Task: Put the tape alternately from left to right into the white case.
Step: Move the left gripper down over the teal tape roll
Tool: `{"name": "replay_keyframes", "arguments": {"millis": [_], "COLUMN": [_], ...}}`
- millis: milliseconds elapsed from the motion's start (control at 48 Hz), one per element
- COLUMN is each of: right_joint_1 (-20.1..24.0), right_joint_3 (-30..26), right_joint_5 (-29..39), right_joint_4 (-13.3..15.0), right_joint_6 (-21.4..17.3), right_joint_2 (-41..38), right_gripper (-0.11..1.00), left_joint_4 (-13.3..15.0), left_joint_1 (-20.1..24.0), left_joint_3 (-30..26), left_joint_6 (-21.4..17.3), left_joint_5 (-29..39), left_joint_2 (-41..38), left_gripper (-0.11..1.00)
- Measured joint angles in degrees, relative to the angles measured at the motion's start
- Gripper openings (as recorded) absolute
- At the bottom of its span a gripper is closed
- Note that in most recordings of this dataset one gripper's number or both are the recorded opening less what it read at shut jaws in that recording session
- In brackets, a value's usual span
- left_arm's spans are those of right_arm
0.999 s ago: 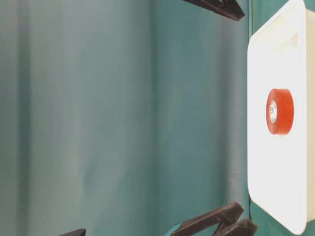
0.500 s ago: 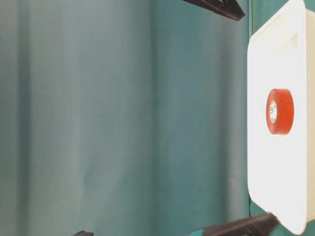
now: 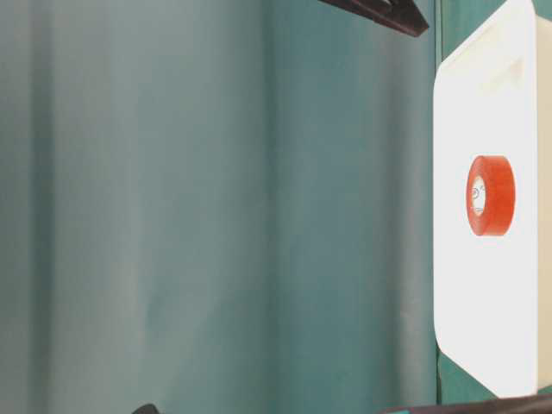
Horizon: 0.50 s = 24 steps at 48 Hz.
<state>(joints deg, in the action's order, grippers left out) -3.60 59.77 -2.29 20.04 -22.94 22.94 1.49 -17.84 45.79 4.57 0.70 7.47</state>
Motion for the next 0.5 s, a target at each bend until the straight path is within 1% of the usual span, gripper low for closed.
{"name": "replay_keyframes", "arguments": {"millis": [271,500], "right_joint_1": [0.0,0.0], "right_joint_3": [0.0,0.0], "right_joint_5": [0.1,0.0], "right_joint_4": [-0.1,0.0], "right_joint_6": [-0.1,0.0], "right_joint_2": [0.0,0.0], "right_gripper": [0.71,0.71], "left_joint_4": [0.0,0.0], "left_joint_1": [-2.9,-4.5], "left_joint_3": [-1.5,-3.1], "left_joint_6": [0.0,0.0], "left_joint_5": [-0.1,0.0], "left_joint_2": [-2.2,-4.0], "left_gripper": [0.85,0.85]}}
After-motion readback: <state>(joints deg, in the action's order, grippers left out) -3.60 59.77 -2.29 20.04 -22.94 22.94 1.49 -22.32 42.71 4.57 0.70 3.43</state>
